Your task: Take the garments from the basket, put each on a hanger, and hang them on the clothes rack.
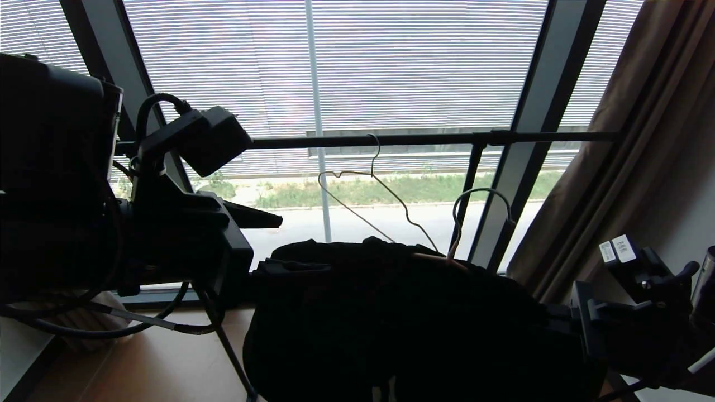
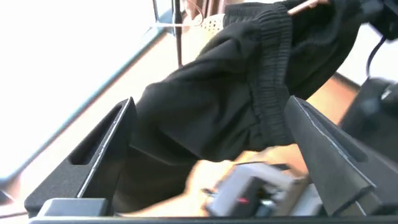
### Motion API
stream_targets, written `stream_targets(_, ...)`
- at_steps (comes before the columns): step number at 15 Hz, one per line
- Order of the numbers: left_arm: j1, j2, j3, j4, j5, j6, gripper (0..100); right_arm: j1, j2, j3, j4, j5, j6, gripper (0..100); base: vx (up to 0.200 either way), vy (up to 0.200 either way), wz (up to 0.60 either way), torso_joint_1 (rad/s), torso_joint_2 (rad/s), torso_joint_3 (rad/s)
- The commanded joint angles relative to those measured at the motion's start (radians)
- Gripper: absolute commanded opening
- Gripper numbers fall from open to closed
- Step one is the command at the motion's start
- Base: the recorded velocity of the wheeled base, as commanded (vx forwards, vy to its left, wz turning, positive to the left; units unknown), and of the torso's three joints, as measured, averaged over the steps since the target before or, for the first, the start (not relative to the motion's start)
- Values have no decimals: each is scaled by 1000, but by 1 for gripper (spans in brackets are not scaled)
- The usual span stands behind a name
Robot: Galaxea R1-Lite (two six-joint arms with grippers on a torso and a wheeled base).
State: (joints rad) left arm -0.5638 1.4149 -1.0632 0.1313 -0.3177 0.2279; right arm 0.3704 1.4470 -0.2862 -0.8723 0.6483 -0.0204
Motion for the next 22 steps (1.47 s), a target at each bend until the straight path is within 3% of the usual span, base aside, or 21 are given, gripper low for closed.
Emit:
stream_targets(1, 168, 56, 55, -111, -222, 295, 100, 21, 35, -51, 35, 1, -9, 0, 0, 0, 0, 0, 0, 0)
stream_targets(2, 167, 58, 51, -113, -264, 332, 100, 31, 39, -73, 47, 1, -15, 0, 0, 0, 0, 0, 0, 0)
stream_targets(4, 153, 61, 49, -113, -274, 429, 100, 51, 41, -90, 53, 2, -16, 0, 0, 0, 0, 0, 0, 0)
stream_targets(6, 150, 85, 72, -111, -305, 591, 100, 88, 42, -85, 53, 2, -41, 0, 0, 0, 0, 0, 0, 0)
stream_targets(8, 153, 118, 57, -111, -400, 594, 100, 97, 39, -79, 53, 2, -69, 0, 0, 0, 0, 0, 0, 0)
stream_targets(14, 150, 214, 45, -114, -512, 594, 100, 154, 69, -85, 53, 2, -85, 0, 0, 0, 0, 0, 0, 0)
stream_targets(22, 127, 272, 26, -113, -514, 590, 100, 208, 58, -80, 47, 5, -85, 0, 0, 0, 0, 0, 0, 0)
